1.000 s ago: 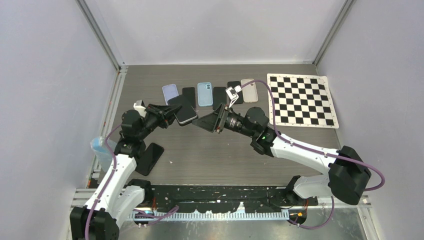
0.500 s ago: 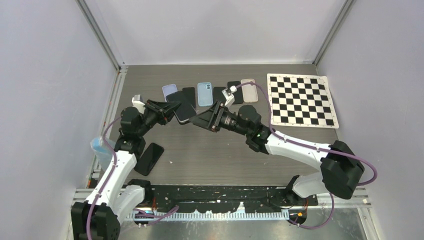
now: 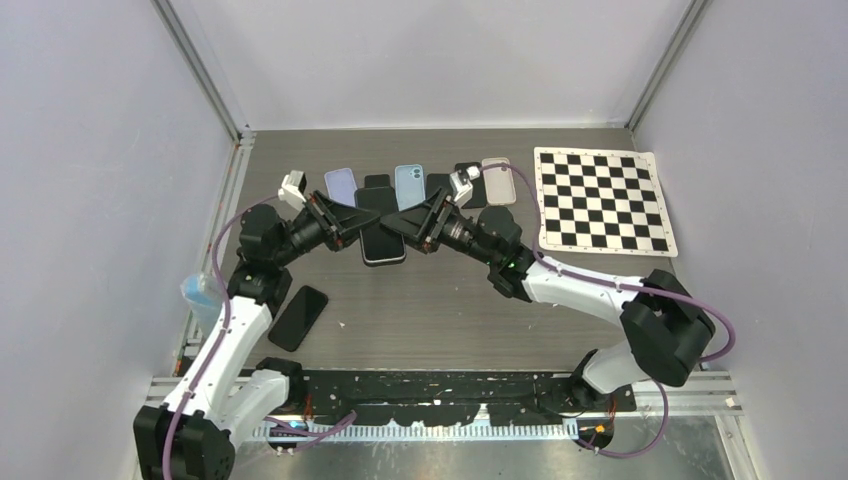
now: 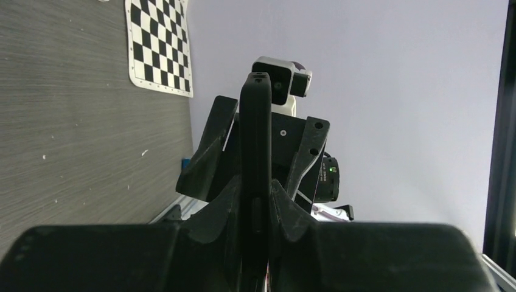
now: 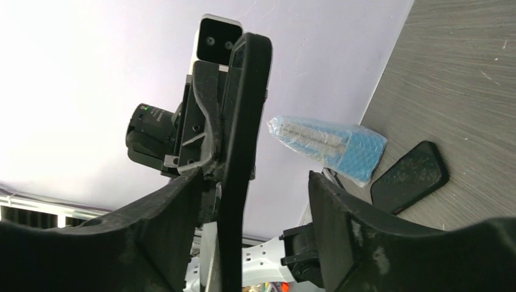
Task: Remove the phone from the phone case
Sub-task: Remove the phone case from the phone.
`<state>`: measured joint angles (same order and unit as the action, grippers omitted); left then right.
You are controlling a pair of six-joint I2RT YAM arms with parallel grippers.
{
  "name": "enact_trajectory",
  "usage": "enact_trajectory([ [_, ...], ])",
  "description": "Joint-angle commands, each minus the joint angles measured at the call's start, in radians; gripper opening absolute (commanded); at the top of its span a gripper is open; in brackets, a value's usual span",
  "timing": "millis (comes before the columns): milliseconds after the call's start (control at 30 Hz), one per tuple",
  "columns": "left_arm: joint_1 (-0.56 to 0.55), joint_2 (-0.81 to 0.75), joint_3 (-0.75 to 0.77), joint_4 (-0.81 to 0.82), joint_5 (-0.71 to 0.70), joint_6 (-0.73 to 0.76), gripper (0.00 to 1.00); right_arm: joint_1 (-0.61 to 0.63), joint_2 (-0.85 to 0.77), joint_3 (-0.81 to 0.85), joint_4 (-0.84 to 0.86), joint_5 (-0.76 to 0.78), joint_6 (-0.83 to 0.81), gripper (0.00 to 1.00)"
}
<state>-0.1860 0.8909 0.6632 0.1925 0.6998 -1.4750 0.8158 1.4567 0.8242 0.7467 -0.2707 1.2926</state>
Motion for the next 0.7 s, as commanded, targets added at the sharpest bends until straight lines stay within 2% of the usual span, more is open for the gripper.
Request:
enact_trajectory([
  [0, -0.002, -0.013, 0.095, -0.031, -0.02, 0.107, 0.0, -0.006, -0.114, -0.035, -0.021, 0.049, -0.089, 0.72],
  [133, 0.007, 0.009, 0.096, -0.038, -0.065, 0.113, 0.0, -0.013, -0.247, -0.075, -0.183, 0.154, -0.196, 0.76],
  [267, 0.012, 0.024, 0.092, -0.036, -0.106, 0.112, 0.0, -0.015, -0.359, -0.111, -0.199, 0.194, -0.265, 0.76],
  [333, 0.012, 0.029, 0.087, -0.029, -0.126, 0.1, 0.0, -0.016, -0.379, -0.117, -0.14, 0.132, -0.29, 0.75],
  [400, 0.012, 0.032, 0.076, -0.02, -0.139, 0.072, 0.0, -0.015, -0.359, -0.099, -0.107, 0.002, -0.304, 0.74],
  [467, 0.012, 0.033, 0.076, -0.071, -0.163, 0.044, 0.0, -0.01, -0.325, -0.076, -0.079, -0.076, -0.312, 0.73],
  [667, 0.015, 0.02, 0.054, -0.102, -0.179, -0.05, 0.0, 0.005, -0.21, -0.044, 0.07, -0.205, -0.246, 0.73],
])
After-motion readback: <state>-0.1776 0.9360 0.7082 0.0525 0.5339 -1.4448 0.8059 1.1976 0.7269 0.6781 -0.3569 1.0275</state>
